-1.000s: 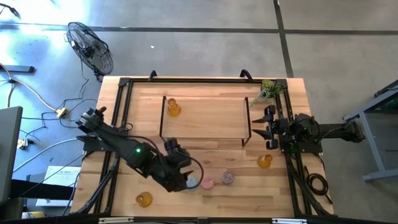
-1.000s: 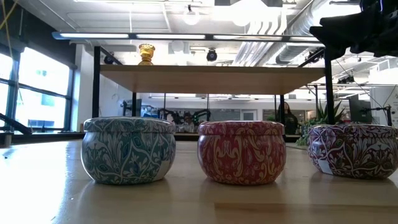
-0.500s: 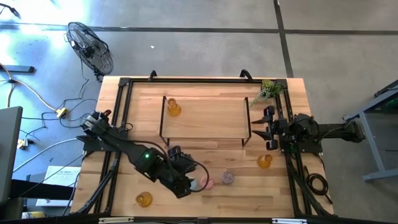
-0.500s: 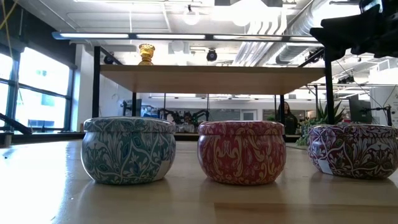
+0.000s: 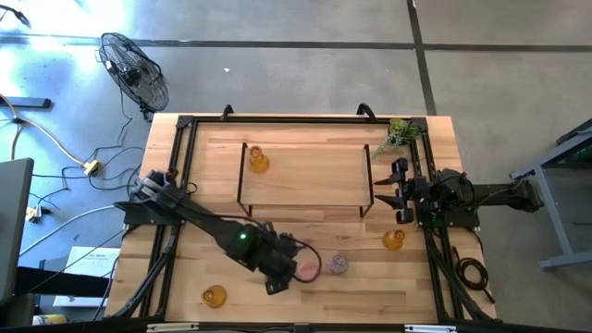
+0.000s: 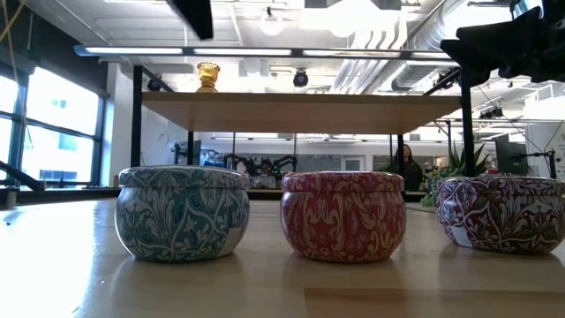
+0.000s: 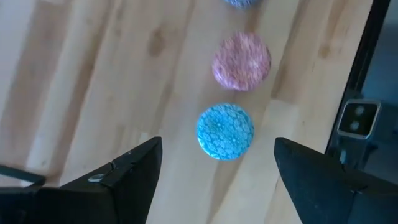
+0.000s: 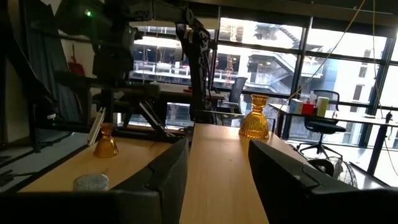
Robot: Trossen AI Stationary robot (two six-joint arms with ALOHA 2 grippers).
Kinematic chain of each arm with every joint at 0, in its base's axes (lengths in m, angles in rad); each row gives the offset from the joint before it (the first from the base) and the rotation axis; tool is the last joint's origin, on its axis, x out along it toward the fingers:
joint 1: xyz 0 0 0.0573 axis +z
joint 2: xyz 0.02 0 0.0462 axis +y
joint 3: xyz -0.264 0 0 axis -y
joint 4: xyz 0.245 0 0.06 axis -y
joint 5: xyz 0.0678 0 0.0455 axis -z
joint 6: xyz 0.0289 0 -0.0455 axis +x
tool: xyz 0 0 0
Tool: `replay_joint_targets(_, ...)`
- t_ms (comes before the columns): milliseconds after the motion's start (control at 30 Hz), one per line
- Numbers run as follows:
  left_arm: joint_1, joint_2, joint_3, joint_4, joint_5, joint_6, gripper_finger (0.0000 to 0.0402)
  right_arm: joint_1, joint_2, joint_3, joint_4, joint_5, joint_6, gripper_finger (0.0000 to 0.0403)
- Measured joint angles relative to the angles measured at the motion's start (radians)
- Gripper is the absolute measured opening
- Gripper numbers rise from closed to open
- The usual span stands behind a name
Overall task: Pick & Place candle stick holders
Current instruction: Put the blue scented candle on the shelf
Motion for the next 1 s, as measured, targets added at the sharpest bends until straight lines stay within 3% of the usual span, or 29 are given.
replay_joint_targets(300,0.003,0.062,0.000,0.057,0.064,0.107,0.0303,0.000,0.001,0.000,0.000,0.000,0.000,0.0165)
replay_joint_targets(1000,0.003,0.141,0.000,0.064,0.068,0.103,0.0303,0.000,0.003,0.000,-0.014,-0.011,0.016,0.0165)
